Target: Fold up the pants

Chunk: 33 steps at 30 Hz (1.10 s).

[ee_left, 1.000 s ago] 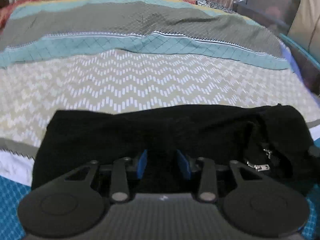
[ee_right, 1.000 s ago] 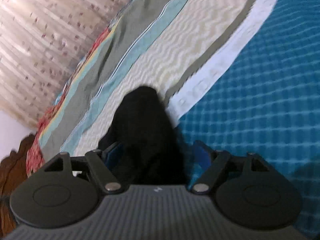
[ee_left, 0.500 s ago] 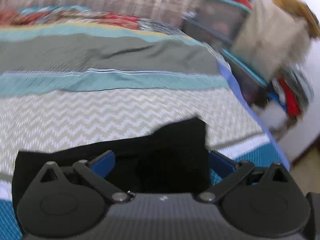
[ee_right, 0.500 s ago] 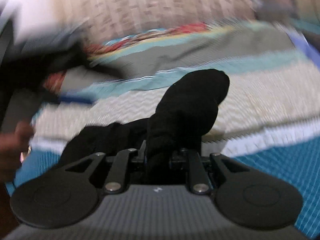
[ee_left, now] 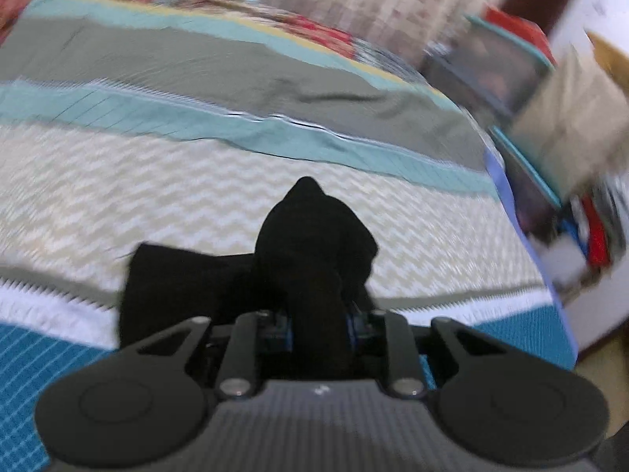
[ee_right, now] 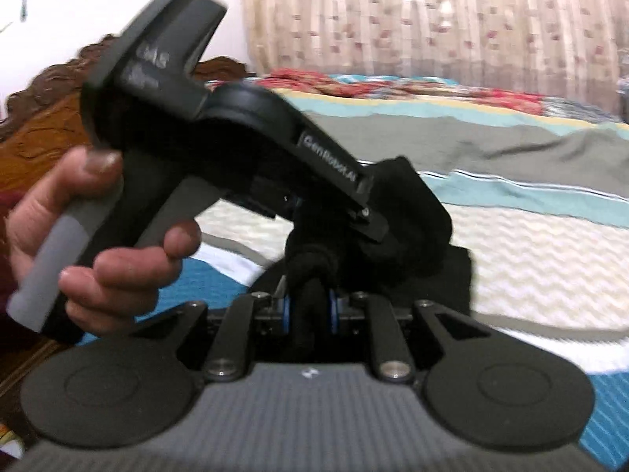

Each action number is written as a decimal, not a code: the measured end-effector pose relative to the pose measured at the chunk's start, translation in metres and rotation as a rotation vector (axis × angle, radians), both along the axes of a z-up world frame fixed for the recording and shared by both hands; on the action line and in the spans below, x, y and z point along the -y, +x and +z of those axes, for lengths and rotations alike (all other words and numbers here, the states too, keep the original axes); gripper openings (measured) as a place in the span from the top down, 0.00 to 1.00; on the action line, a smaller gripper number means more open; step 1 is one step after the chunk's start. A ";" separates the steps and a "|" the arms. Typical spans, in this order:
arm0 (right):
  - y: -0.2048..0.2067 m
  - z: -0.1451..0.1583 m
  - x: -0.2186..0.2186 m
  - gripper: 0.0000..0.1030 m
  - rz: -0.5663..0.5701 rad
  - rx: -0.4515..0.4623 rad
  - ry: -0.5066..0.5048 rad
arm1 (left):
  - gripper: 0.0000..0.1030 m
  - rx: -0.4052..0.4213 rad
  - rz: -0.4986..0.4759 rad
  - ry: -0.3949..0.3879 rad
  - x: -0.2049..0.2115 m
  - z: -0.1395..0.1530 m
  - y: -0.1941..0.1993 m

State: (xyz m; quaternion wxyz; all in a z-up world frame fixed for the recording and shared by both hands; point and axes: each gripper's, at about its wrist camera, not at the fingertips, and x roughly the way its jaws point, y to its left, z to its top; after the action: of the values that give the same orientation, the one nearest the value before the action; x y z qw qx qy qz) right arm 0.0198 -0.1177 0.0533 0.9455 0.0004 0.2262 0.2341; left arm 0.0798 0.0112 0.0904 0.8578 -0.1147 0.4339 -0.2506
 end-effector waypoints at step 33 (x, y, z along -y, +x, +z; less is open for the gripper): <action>0.008 -0.038 0.030 0.66 0.049 -0.196 -0.034 | 0.21 -0.089 0.340 0.130 -0.106 -0.087 -0.039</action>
State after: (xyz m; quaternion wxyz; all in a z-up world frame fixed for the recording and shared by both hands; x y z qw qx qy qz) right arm 0.0280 -0.1474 0.0155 0.9127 0.0020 0.3216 0.2520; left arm 0.0404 0.1173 0.0034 0.8734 -0.1418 0.4609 -0.0682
